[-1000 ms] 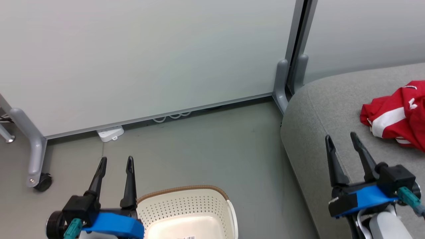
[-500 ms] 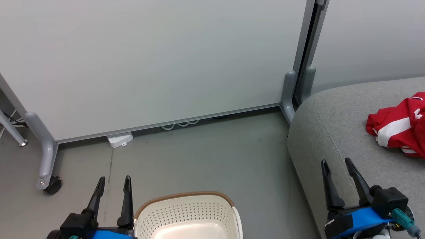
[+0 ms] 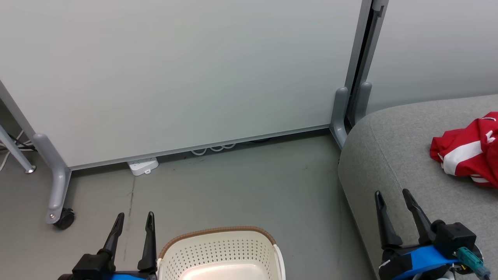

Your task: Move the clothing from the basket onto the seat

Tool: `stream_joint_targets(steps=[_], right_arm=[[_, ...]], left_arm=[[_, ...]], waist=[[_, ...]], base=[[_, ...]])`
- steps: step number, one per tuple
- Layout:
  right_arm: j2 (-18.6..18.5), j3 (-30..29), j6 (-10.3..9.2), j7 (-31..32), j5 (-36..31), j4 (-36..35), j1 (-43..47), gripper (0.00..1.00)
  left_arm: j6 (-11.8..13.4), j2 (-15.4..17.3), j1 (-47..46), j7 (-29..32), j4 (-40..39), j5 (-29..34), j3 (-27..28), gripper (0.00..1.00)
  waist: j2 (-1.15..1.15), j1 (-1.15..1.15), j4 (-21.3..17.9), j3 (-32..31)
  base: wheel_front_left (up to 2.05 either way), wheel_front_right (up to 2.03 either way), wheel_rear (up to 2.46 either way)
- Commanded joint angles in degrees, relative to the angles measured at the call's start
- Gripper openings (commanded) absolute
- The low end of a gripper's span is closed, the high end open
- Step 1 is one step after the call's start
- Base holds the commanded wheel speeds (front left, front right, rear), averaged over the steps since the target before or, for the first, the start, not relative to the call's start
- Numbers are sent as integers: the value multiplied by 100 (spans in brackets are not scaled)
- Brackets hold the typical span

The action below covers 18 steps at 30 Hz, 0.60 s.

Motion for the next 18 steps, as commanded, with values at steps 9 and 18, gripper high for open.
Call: stream_joint_targets(steps=[9,18], right_arm=[[42,-61,0,127,371,190,55,0],[100,-166,-1,374,1339,109,28,0]], left_arm=[[7,-24,23,162,243,-371,63,0],[-45,-19,-32,398,190,-1365,162,0]], waist=[[0,0,8,8],[0,0,26,34]], base=[[0,0,0],[0,0,0]])
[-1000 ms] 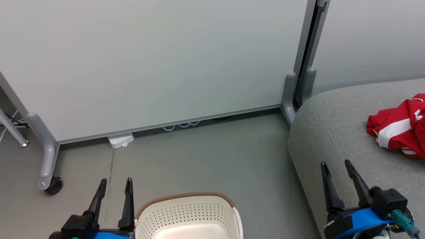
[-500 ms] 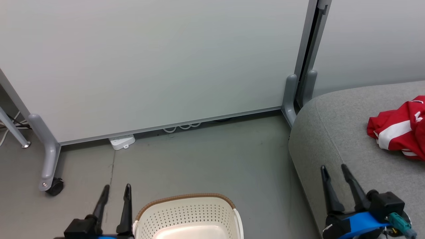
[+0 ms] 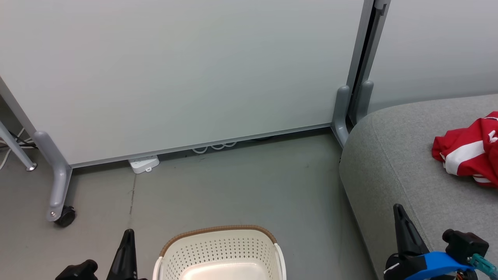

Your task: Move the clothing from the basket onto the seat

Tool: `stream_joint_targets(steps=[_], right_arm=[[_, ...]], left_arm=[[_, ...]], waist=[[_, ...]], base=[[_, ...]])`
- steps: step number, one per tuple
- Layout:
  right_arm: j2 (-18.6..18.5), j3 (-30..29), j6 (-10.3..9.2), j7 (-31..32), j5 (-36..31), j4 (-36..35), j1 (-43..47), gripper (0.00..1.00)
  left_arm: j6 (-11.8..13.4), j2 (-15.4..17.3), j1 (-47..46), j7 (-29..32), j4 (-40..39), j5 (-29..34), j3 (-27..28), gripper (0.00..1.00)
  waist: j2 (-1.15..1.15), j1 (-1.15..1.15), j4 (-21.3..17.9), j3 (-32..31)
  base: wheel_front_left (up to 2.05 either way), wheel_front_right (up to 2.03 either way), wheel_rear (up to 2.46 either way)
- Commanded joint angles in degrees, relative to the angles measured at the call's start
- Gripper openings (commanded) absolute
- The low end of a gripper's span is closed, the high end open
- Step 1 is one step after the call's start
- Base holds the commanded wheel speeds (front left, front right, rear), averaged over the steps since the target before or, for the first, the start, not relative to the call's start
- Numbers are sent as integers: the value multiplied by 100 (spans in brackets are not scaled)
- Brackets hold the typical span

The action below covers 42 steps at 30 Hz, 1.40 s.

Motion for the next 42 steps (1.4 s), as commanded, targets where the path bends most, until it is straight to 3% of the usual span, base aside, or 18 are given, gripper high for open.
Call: stream_joint_targets(steps=[1,42], right_arm=[[6,-51,-1,53,267,-129,-129,0],[206,-440,-2,922,3560,-344,-274,0]], left_arm=[[-32,21,-181,52,-112,-264,60,0],[-209,39,-431,906,-220,-3625,466,0]], waist=[[0,0,3,5],[0,0,85,124]], base=[[0,0,0],[0,0,0]])
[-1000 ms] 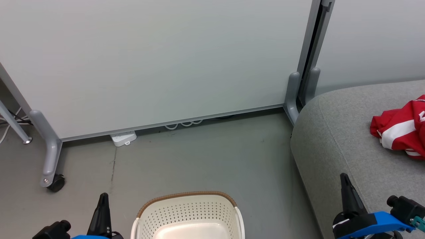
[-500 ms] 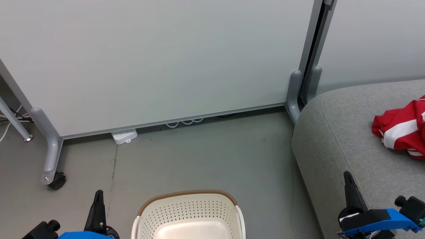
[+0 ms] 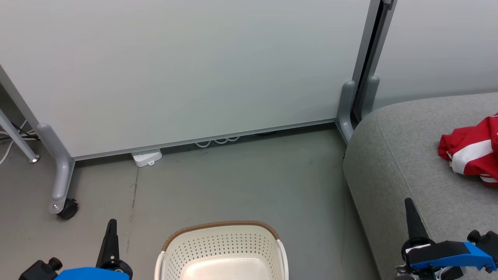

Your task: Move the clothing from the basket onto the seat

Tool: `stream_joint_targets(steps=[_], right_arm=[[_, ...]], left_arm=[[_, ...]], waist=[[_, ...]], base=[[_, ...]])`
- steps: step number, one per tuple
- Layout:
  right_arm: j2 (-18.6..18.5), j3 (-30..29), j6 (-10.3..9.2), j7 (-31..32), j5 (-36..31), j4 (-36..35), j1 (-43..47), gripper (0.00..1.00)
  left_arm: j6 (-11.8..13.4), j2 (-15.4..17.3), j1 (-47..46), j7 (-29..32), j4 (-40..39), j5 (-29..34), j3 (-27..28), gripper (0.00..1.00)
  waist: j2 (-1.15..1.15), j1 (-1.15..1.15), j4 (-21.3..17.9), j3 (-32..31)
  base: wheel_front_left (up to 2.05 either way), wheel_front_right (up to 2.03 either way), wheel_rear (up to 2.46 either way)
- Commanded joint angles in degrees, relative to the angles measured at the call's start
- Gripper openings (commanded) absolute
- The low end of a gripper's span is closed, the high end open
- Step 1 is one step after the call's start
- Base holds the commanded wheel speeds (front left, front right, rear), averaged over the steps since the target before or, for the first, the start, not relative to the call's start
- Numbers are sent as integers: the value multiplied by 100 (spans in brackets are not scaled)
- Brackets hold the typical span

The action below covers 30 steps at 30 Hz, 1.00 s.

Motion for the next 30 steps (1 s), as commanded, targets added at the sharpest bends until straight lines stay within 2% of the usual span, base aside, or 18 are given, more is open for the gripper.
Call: stream_joint_targets(steps=[1,30], right_arm=[[16,-40,-1,52,207,-92,-152,0],[115,-233,-2,482,1792,-186,-223,0]], left_arm=[[-34,34,-172,45,-86,-199,65,0],[-125,44,-282,465,-123,-1810,266,0]], waist=[[0,0,4,6],[0,0,60,87]], base=[[0,0,0],[0,0,0]])
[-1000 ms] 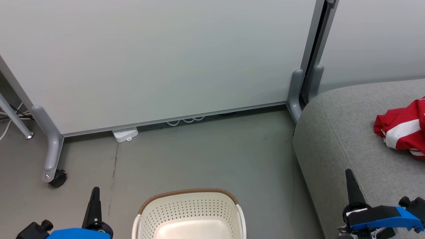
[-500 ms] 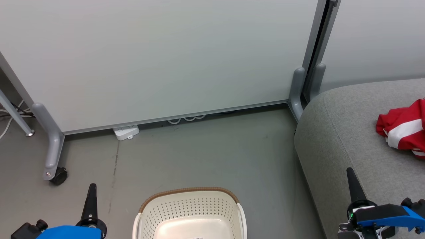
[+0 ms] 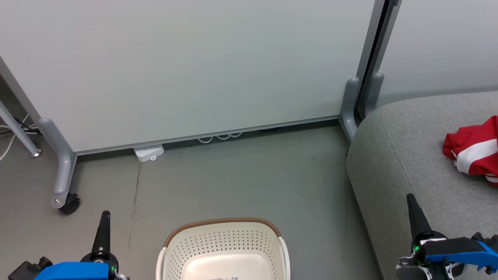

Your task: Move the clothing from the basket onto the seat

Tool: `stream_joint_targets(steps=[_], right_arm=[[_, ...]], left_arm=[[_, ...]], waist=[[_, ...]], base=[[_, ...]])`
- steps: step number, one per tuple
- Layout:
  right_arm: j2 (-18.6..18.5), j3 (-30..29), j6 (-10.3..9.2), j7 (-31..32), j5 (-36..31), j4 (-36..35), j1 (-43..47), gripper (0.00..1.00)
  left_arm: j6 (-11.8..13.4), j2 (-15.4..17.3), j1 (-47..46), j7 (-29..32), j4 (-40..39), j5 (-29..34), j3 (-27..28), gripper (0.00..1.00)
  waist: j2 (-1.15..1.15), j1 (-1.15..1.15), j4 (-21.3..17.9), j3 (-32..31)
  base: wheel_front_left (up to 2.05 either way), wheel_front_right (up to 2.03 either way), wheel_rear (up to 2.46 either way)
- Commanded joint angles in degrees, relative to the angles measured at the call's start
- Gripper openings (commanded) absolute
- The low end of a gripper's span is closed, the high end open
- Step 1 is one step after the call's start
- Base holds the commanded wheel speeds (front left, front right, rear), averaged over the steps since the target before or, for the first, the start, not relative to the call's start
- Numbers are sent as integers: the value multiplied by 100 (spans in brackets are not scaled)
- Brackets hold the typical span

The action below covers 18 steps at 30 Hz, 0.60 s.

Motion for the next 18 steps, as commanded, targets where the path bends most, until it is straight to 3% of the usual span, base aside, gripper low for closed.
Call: stream_joint_targets(steps=[1,18], right_arm=[[21,-32,-2,38,141,-68,-141,0],[69,-124,-2,247,922,-109,-157,0]], left_arm=[[-48,38,-114,37,-59,-122,54,0],[-91,42,-175,247,-75,-927,151,0]], waist=[[0,0,3,4],[0,0,37,53]], base=[[0,0,0],[0,0,0]])
